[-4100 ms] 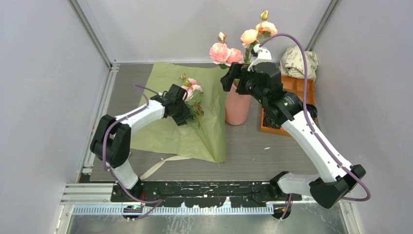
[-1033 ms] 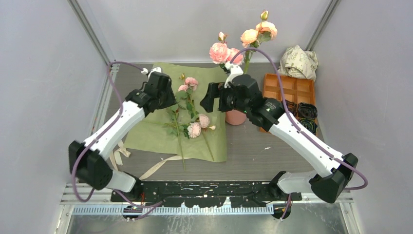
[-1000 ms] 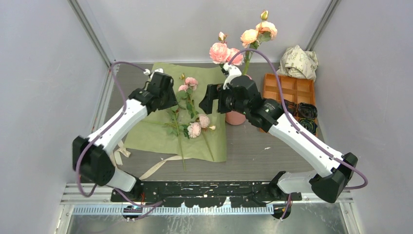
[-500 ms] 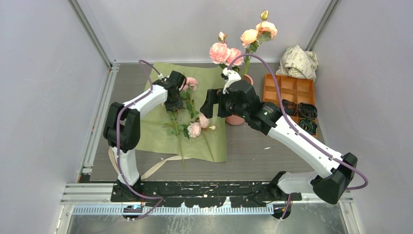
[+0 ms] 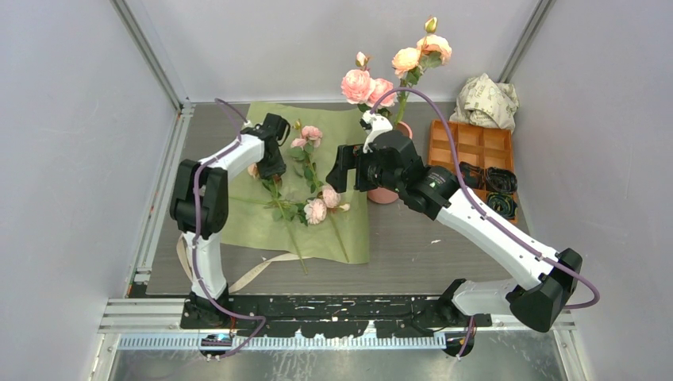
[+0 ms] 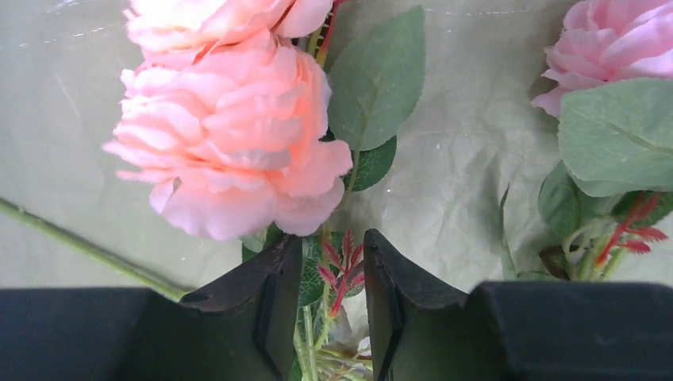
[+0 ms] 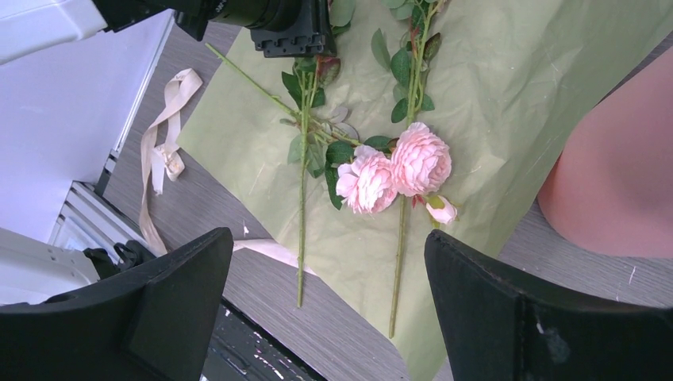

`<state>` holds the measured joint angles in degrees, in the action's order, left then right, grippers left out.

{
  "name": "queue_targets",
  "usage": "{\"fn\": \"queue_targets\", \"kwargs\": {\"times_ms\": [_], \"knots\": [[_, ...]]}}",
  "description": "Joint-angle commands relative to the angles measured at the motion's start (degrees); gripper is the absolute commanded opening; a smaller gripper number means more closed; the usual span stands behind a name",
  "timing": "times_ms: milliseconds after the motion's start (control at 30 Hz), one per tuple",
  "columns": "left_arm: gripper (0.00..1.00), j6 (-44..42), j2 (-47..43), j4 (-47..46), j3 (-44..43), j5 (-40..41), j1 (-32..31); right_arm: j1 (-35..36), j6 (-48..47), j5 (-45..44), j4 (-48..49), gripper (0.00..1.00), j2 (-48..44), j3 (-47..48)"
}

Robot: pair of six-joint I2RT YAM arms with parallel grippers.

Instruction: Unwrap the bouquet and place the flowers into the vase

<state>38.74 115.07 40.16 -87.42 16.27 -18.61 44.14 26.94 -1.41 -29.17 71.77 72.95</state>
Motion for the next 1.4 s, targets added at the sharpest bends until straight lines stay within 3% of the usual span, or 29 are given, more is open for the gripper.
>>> {"fn": "queue_targets", "kwargs": {"times_ms": [0, 100, 333, 367, 833, 1067, 1200, 1367], "knots": [[0.35, -0.8, 2.4, -1.1, -2.1, -0.6, -0.1, 0.2, 0.2, -0.7, 2.2, 0.96, -0.1, 0.9], [0.32, -0.8, 3.6, -1.1, -1.9, -1.0, 0.1, 0.2, 0.2, -1.1, 2.3, 0.96, -0.3, 0.7], [0.01, -0.8, 4.4, -2.1, -0.4, -3.1, 1.1, 0.2, 0.5, -1.9, 2.3, 0.96, -0.1, 0.3], [0.0, -0.8, 3.8, -2.4, 0.0, -3.4, 1.1, 0.2, 0.5, -2.0, 2.3, 0.96, -0.1, 0.3], [0.0, -4.0, -14.3, -4.9, -1.4, -12.7, 0.7, 0.2, 1.4, -2.4, 3.2, 0.95, -0.5, -0.5], [0.0, -4.4, -18.7, -8.2, 4.0, -19.3, 0.7, 0.2, 1.6, -2.4, 3.5, 0.95, -0.6, -0.8], [0.14, -2.1, -13.9, -8.0, 6.0, -22.9, 0.8, 0.2, 1.6, -2.1, 3.6, 0.95, -0.4, -0.9], [0.25, 5.3, -8.1, -10.9, 9.2, -29.9, 0.8, 0.2, 1.3, -2.6, 3.2, 0.95, -1.1, -1.3]]}}
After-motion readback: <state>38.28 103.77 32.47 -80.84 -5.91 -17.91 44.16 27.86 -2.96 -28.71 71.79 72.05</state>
